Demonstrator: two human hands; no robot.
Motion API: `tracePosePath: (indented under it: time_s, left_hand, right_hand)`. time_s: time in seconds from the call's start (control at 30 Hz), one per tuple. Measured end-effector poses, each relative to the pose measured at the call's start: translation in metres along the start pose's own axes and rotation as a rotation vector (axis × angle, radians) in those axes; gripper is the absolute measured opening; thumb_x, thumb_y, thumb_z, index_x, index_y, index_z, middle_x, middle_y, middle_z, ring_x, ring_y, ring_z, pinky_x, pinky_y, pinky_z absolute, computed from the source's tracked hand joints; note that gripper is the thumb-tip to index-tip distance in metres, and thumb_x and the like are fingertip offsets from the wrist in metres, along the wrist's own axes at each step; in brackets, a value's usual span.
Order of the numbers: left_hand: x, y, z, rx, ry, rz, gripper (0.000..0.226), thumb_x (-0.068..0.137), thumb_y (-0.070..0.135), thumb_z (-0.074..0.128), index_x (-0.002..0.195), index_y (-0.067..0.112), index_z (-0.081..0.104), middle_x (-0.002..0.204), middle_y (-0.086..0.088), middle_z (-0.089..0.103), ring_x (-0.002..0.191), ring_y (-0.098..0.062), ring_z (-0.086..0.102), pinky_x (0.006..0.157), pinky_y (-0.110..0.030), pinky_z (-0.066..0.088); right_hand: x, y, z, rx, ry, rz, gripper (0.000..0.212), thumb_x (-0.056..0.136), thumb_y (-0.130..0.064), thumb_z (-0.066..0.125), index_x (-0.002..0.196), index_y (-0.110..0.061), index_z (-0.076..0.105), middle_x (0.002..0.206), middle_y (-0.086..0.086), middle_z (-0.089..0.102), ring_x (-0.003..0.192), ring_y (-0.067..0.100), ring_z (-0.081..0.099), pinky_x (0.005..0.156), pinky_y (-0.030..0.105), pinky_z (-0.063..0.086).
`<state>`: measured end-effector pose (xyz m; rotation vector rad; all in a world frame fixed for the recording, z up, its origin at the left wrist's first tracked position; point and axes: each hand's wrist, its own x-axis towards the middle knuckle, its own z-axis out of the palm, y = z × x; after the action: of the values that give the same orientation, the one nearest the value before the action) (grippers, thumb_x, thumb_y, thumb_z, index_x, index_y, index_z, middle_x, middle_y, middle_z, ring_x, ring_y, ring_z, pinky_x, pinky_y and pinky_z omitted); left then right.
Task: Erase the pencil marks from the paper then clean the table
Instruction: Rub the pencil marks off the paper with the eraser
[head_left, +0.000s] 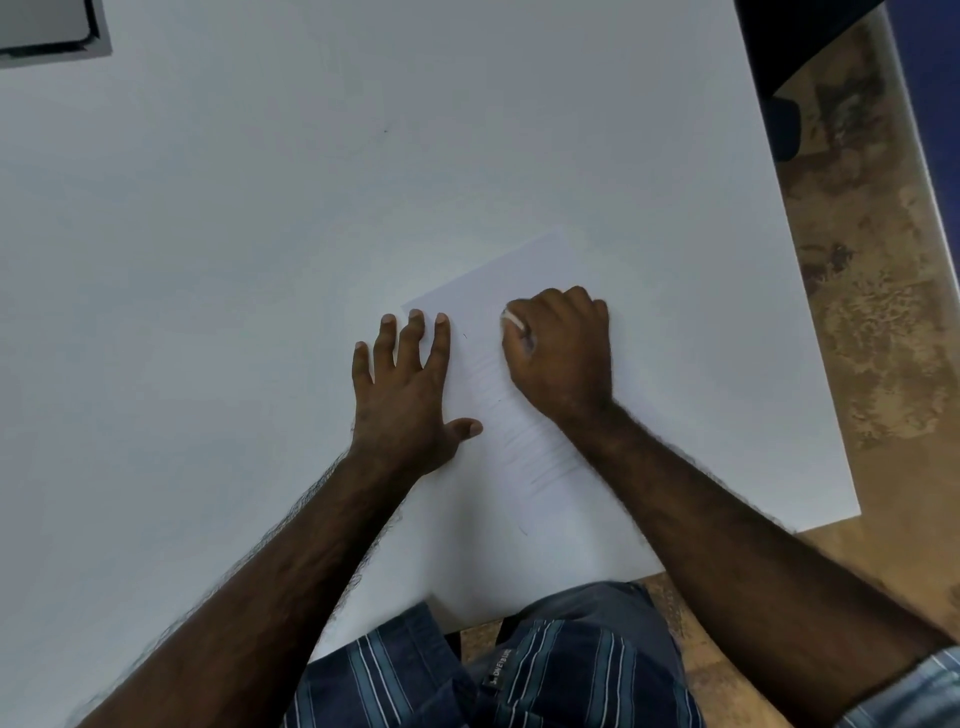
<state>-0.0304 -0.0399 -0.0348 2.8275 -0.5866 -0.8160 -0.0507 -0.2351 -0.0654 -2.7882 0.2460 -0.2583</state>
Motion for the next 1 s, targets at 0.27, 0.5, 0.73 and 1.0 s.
tracePosePath:
  time_s: [0.27,0.5,0.73,1.0]
  left_hand:
    - [0.0,0.0,0.001,0.004,0.005,-0.004,0.122,0.082,0.075,0.064,0.163,0.025,-0.014,0.171,-0.007,-0.015,0.157,-0.033,-0.017,0.126,-0.056,-0.004]
    - [0.0,0.0,0.001,-0.008,0.004,-0.003,0.123,0.082,0.074,0.065,0.163,0.026,-0.014,0.171,-0.007,-0.015,0.157,-0.032,-0.019,0.126,-0.056,-0.004]
    - [0.0,0.0,0.001,-0.01,-0.003,0.0,0.123,0.082,0.075,0.064,0.162,0.026,-0.015,0.171,-0.007,-0.017,0.157,-0.032,-0.019,0.126,-0.056,-0.005]
    - [0.0,-0.001,0.001,0.002,-0.002,0.001,0.123,0.082,0.075,0.063,0.163,0.026,-0.015,0.171,-0.007,-0.016,0.157,-0.033,-0.018,0.126,-0.056,-0.004]
  right_hand:
    - [0.006,0.005,-0.002,0.017,0.102,0.15,0.01,0.094,-0.024,0.065,0.089,-0.02,0.072,0.083,0.002,0.066,0.084,0.031,0.057,0.075,0.043,0.042]
    - [0.014,0.024,-0.008,0.029,0.205,0.35,0.009,0.093,-0.025,0.066,0.088,-0.022,0.073,0.082,-0.002,0.066,0.084,0.03,0.057,0.075,0.04,0.036]
    - [0.007,0.008,0.0,0.006,0.03,0.02,0.013,0.097,-0.027,0.064,0.095,-0.021,0.075,0.086,0.0,0.069,0.083,0.03,0.058,0.075,0.041,0.039]
    - [0.014,0.0,0.005,0.044,0.011,0.021,0.014,0.097,-0.026,0.064,0.095,-0.018,0.075,0.087,0.001,0.07,0.084,0.029,0.059,0.075,0.04,0.039]
